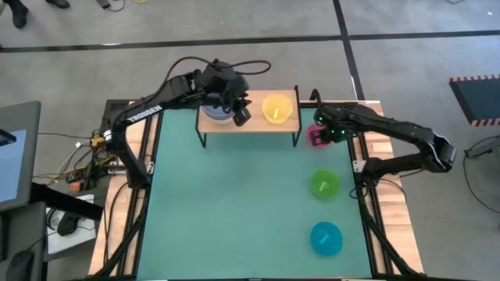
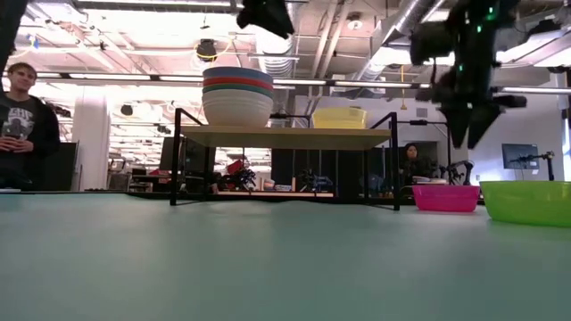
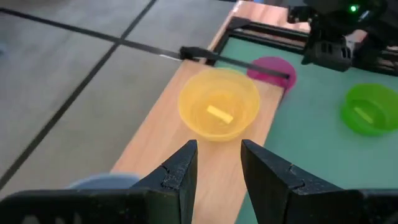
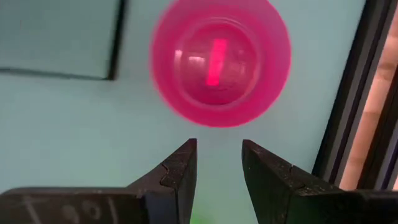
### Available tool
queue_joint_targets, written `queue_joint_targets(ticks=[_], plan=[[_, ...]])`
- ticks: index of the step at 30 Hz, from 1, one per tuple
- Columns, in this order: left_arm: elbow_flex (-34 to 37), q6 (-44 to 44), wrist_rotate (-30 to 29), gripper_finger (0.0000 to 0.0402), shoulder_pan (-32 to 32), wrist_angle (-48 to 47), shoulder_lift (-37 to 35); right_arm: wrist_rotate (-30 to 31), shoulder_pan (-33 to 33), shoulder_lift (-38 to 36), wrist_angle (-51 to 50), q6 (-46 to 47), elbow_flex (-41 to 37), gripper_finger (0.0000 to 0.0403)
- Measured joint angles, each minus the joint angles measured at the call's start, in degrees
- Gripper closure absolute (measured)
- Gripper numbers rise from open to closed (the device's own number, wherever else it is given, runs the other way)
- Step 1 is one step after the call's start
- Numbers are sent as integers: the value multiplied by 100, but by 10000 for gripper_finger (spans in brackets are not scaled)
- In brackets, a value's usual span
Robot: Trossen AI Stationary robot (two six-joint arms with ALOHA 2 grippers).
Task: Place and stack bowls onto a shelf
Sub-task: Stack the small pink bowl on the small yellow bowl on the shelf
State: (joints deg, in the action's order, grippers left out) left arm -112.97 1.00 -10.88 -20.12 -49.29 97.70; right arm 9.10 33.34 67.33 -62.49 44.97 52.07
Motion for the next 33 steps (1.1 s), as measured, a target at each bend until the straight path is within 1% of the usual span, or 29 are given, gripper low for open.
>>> queue_joint_targets(ticks=[4,9,12,16,21,25,30,33], plan=[[791,-249,-95,292,-2,168,-540,0,374,161,293,4,-376,251],[2176,-764,-192,292,146,825,-1440,2,841,346,386,-25,-634,251],[2906,-1159,-196,292,331,1252,-1962,-3,1053,414,560,-26,-779,251],[3564,-1507,-267,292,669,1672,-2477,-25,1233,514,751,-44,-860,251],[3999,-1579,-521,292,1035,2249,-2811,-23,1389,653,1120,-44,-858,254],[4077,-1316,-570,297,1188,2616,-2893,-28,1493,983,1294,-46,-858,272],[4079,-953,-720,319,1491,2949,-2893,-49,1505,1399,1410,-247,-858,298],[4079,-632,-896,336,1771,3095,-2893,-223,1433,1516,1474,-478,-854,317]])
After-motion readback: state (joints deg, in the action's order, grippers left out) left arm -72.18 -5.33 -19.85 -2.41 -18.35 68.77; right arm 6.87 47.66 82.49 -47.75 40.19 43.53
